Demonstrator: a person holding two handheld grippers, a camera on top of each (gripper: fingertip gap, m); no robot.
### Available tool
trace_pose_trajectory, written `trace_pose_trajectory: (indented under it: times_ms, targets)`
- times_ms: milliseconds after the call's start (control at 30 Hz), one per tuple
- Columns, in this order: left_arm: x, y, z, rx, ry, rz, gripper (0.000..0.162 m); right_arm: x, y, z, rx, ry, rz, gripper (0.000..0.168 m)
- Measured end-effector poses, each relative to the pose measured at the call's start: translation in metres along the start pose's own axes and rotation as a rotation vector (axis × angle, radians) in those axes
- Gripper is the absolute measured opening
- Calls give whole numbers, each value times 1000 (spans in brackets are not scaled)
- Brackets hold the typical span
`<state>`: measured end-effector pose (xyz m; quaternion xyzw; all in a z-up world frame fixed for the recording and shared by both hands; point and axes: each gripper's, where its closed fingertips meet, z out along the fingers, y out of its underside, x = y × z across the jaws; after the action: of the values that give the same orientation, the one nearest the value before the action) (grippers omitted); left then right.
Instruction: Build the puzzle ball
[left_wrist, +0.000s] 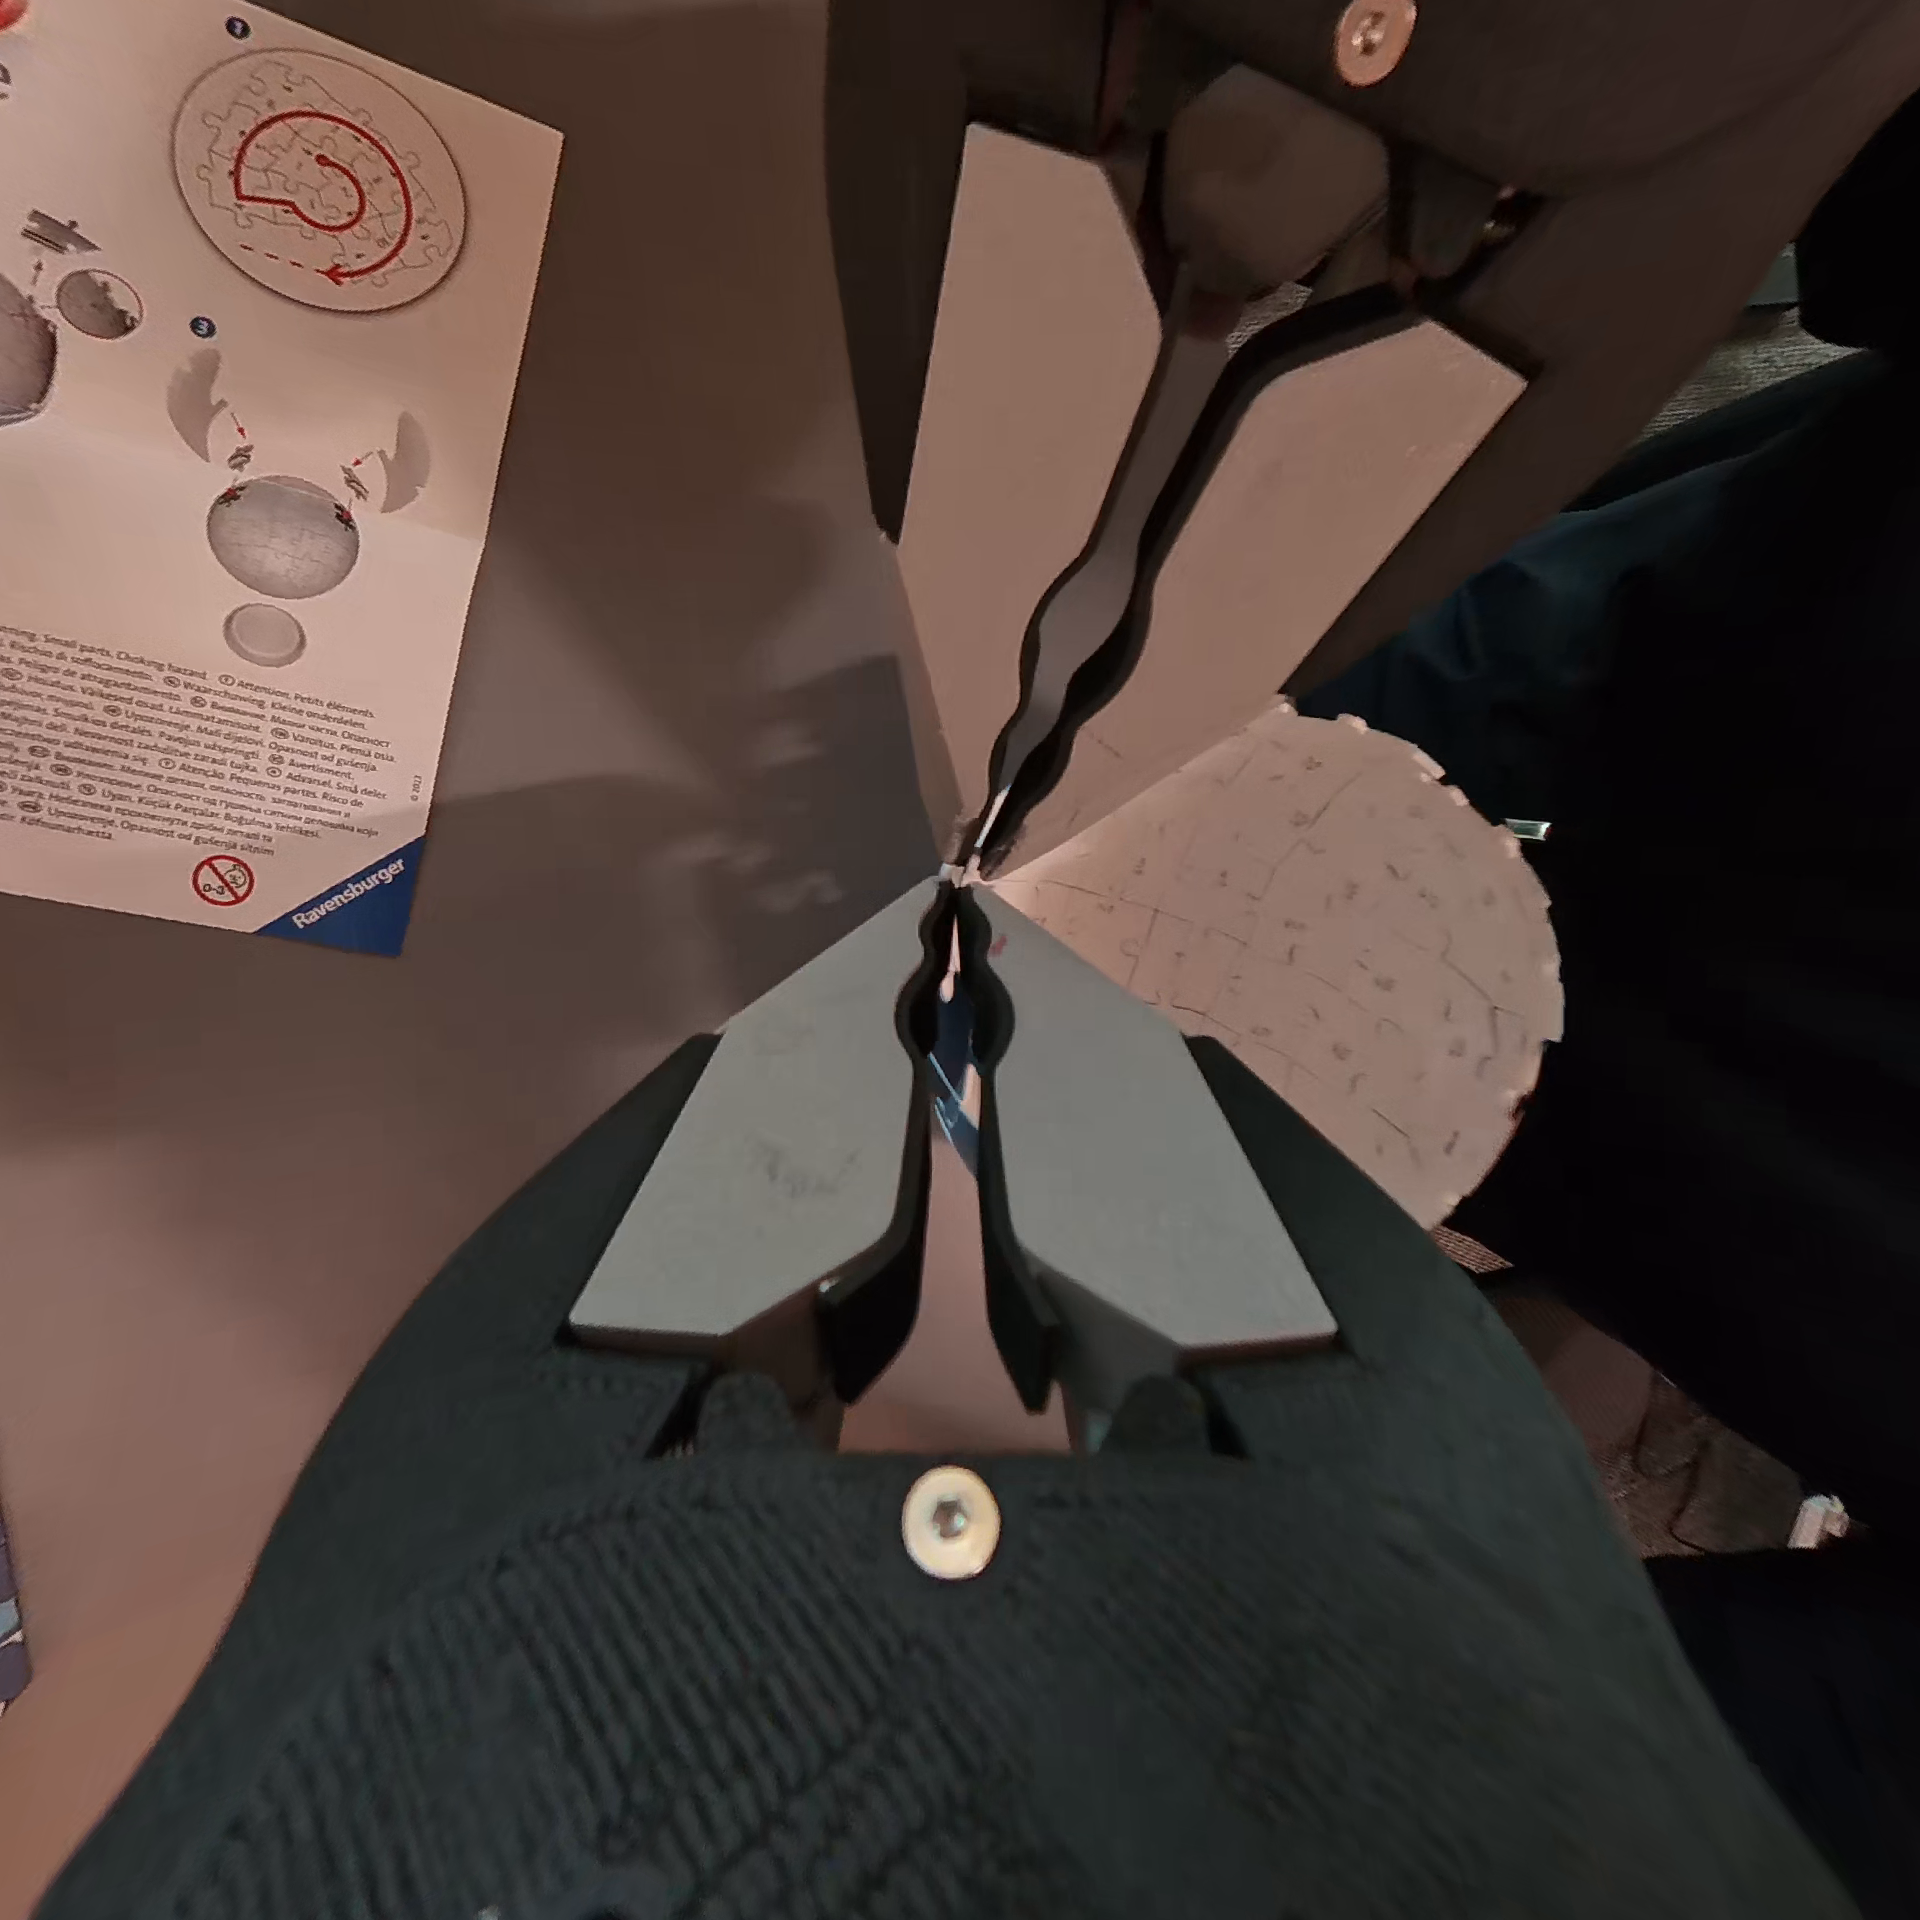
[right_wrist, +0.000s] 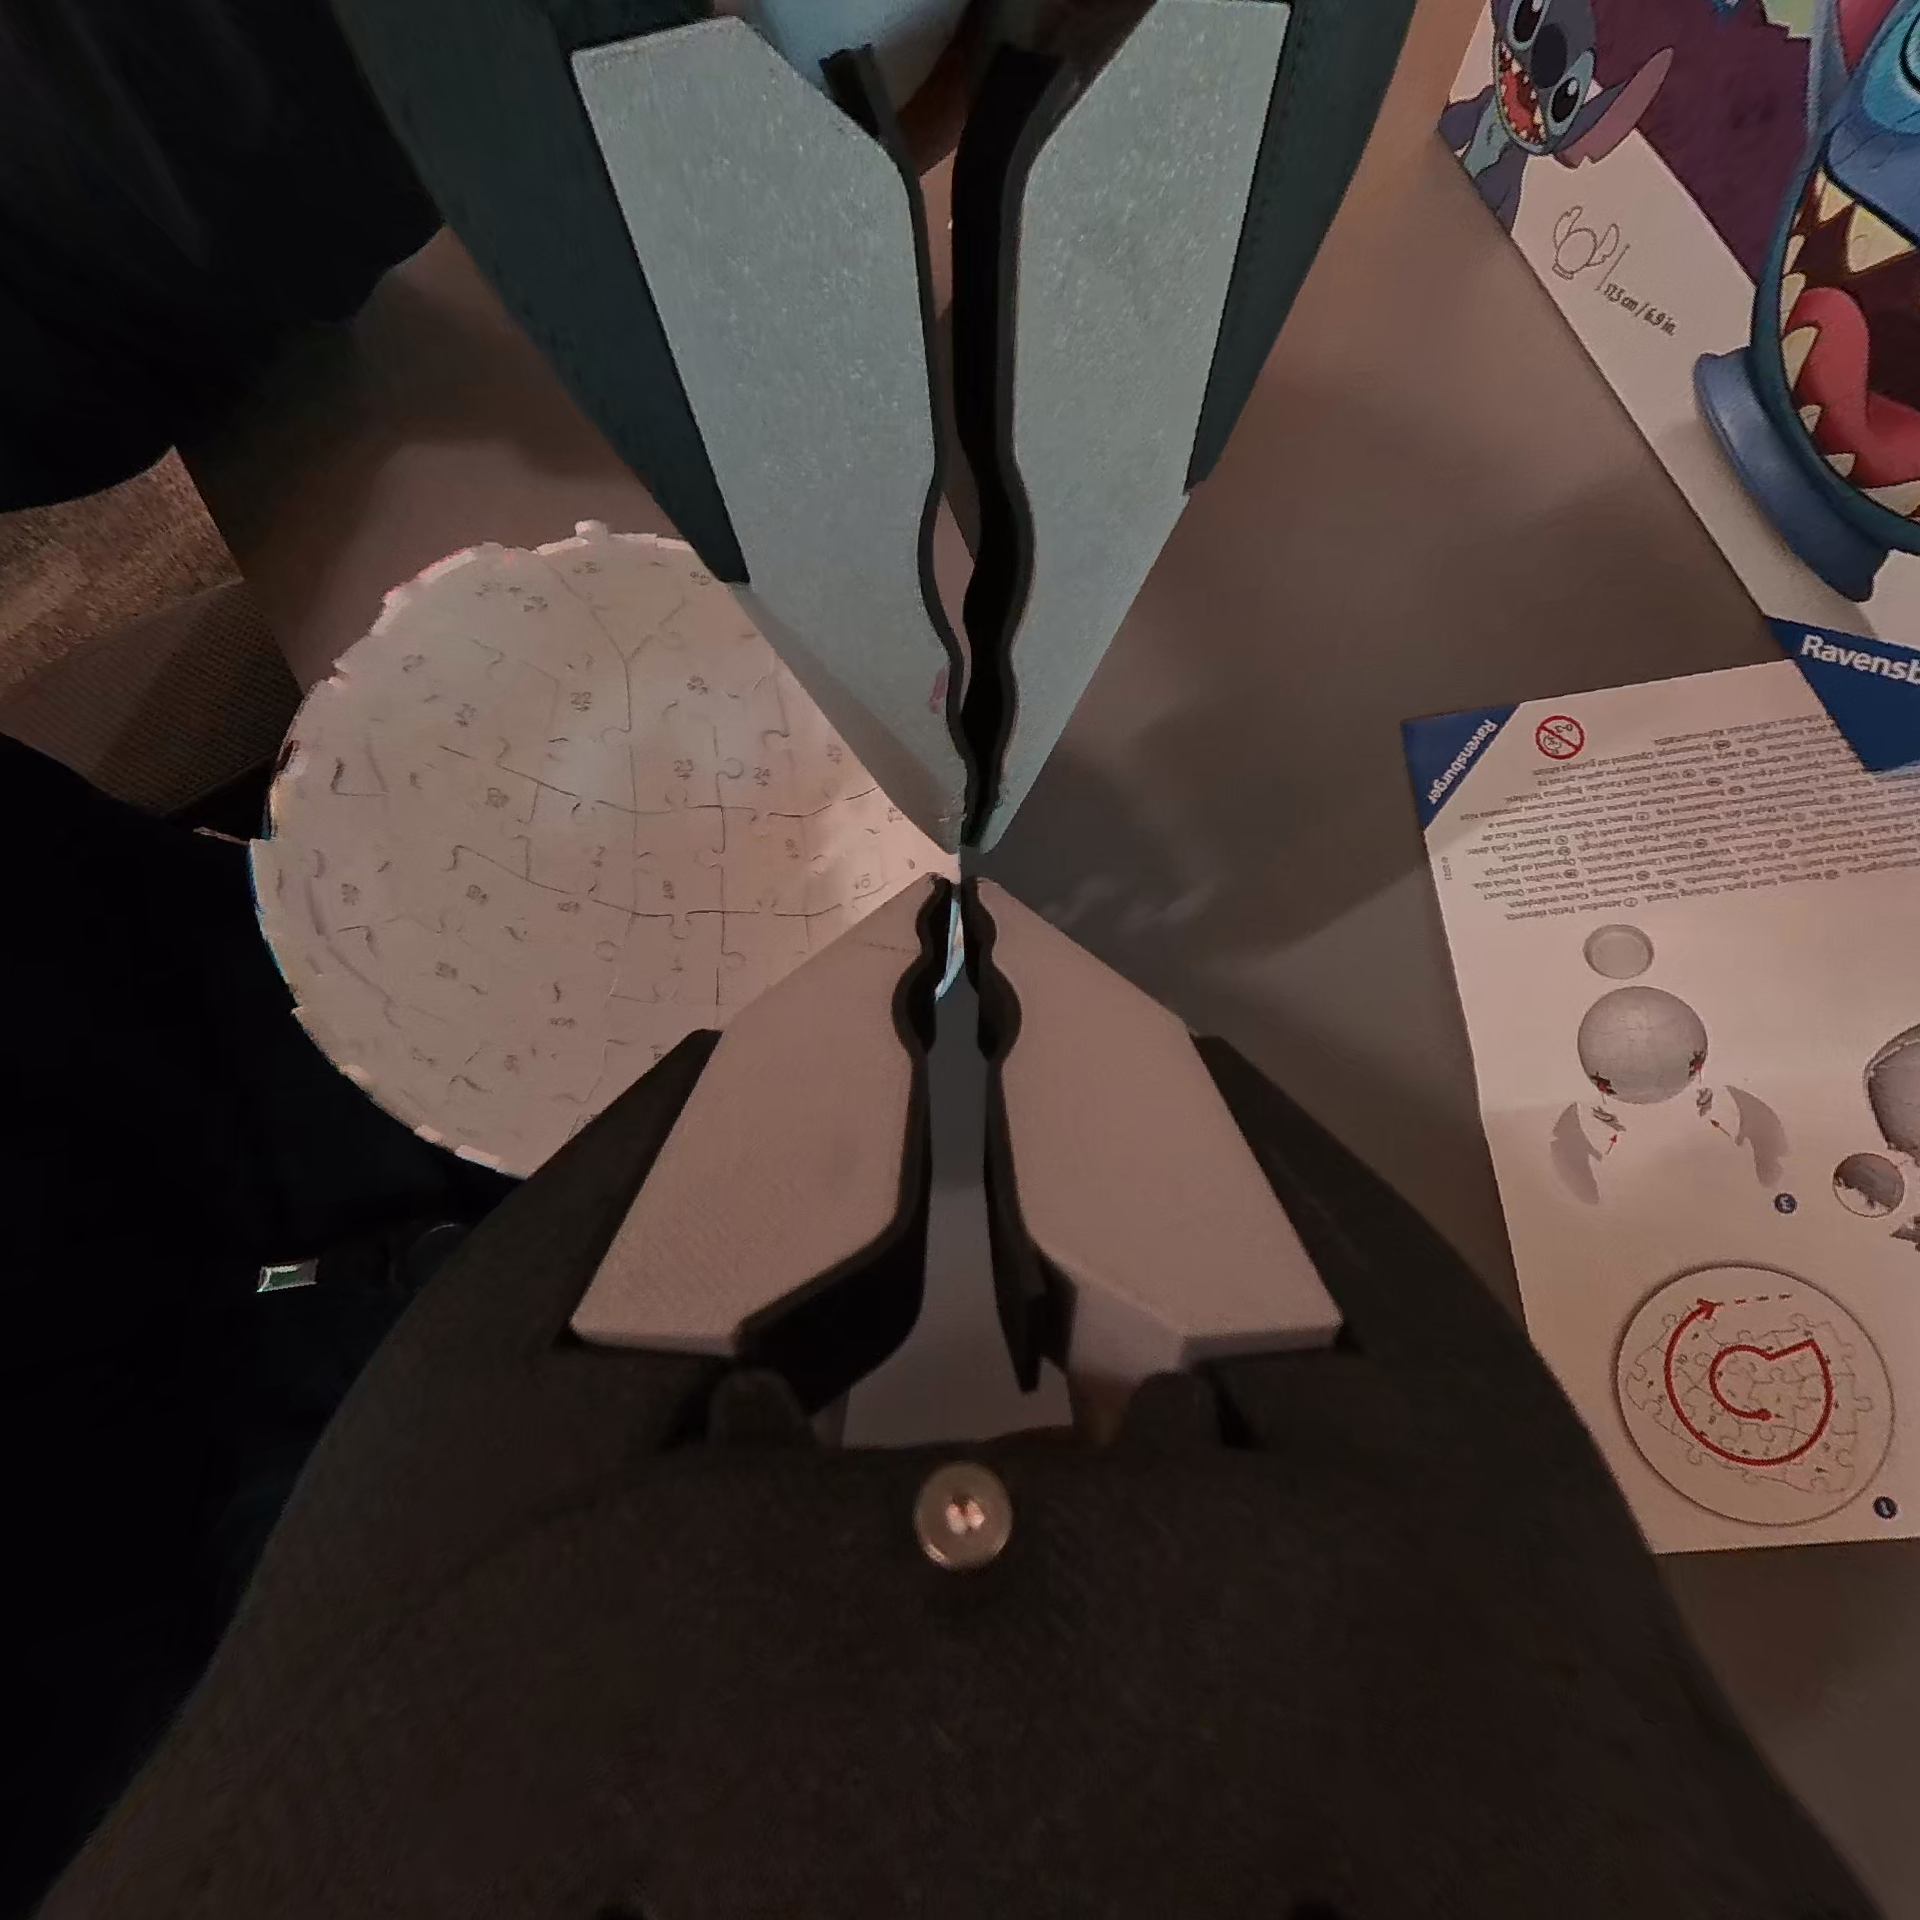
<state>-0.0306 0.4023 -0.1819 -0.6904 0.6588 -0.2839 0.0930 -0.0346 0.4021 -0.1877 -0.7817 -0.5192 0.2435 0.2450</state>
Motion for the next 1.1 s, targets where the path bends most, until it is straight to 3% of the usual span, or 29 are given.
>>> trace_pose_trajectory:
  times_ms: [1100]
  targets:
    - [2,6,10,-50,18,0,0,-2,3,4,0,-19,-2,0]
